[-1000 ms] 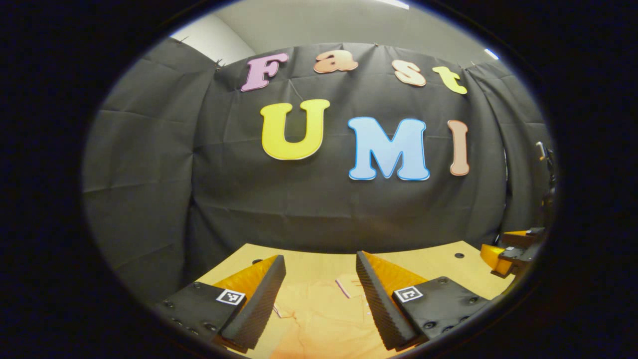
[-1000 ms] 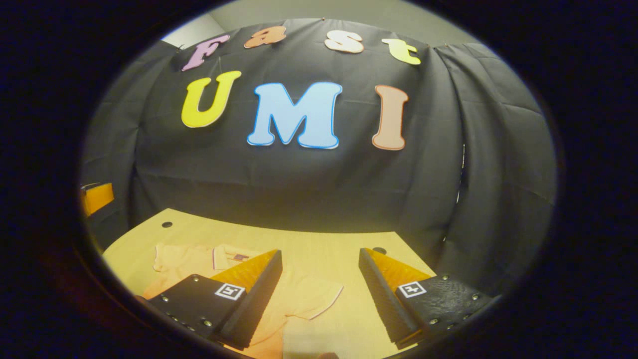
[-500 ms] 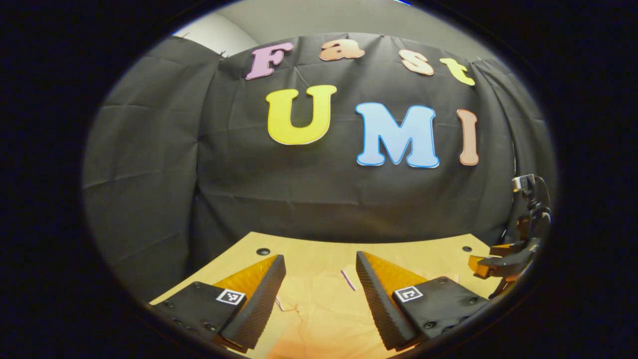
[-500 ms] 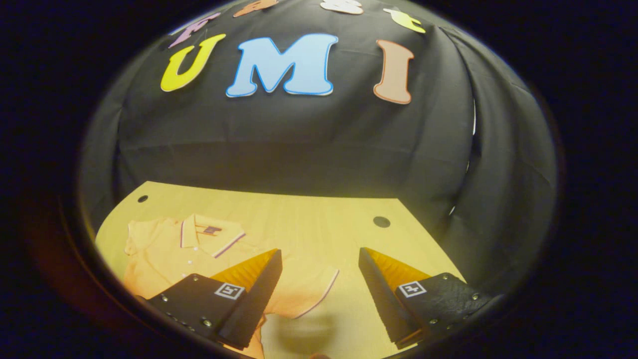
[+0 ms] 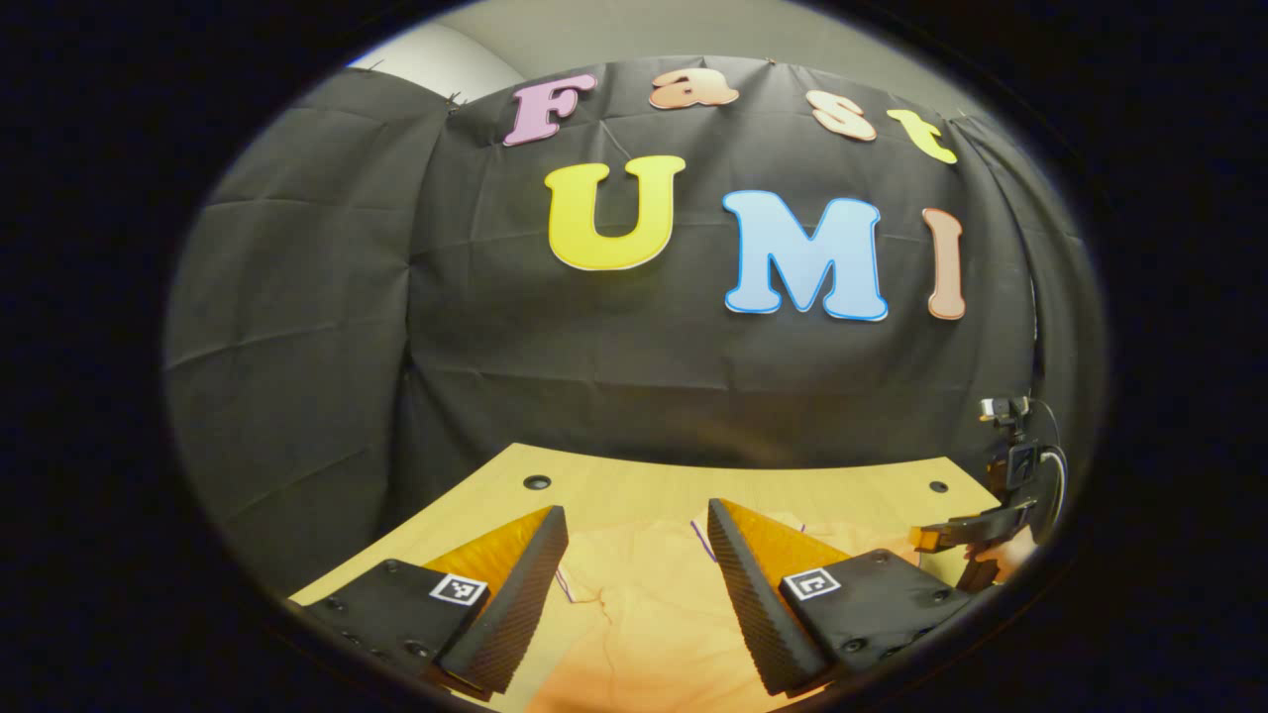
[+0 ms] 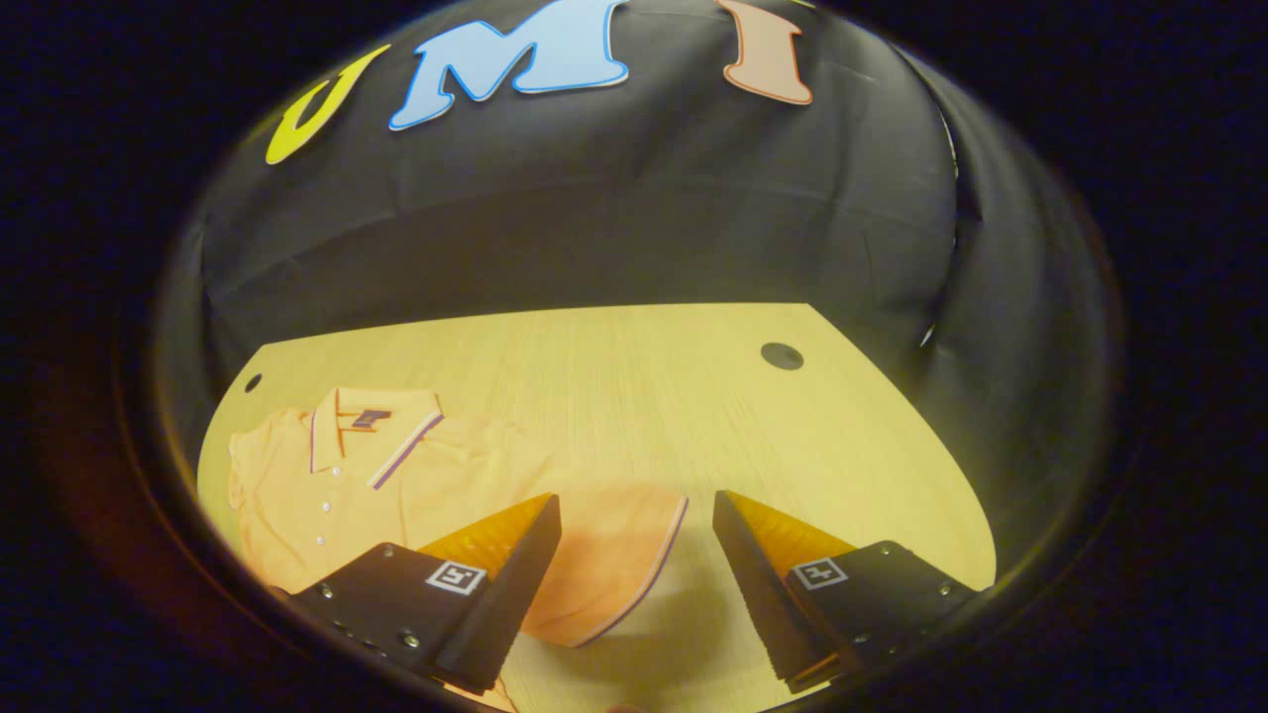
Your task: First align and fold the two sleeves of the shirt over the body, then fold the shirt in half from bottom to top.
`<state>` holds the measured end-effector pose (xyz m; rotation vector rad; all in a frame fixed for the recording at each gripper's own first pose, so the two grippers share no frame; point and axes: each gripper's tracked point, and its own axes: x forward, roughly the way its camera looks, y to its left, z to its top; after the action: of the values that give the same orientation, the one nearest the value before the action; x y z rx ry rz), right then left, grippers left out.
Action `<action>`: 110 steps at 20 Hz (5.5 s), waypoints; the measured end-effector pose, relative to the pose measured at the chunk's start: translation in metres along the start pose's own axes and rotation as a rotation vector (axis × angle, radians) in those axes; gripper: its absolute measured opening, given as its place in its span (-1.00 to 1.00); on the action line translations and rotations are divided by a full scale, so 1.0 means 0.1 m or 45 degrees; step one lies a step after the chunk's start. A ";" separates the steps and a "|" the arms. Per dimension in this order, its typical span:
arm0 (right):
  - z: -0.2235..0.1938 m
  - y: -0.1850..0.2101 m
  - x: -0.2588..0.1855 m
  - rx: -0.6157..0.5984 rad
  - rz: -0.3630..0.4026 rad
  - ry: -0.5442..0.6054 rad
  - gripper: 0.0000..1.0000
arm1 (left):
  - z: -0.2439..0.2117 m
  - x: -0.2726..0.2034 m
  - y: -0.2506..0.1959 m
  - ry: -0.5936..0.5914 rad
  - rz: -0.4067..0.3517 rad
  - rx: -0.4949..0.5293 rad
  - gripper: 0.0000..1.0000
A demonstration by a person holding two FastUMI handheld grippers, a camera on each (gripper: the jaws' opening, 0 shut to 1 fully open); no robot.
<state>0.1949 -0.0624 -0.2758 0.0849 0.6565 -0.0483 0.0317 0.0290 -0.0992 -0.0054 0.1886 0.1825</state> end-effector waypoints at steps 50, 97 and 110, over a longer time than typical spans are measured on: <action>-0.12 1.65 -0.27 -0.336 0.329 0.021 -0.85 | -0.22 -0.66 0.78 -0.023 0.175 -0.072 0.86; 0.15 1.43 -2.41 -0.138 0.118 -0.266 0.94 | -1.97 2.57 1.23 0.407 -0.026 -0.070 0.87; -0.01 1.39 -2.42 -0.076 0.153 -0.196 0.95 | -2.30 2.80 1.13 0.564 -0.015 0.071 0.82</action>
<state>0.0123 0.0808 -0.1201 0.0620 0.4978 0.0799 0.2383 0.1857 -0.3763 0.0086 0.6356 0.1624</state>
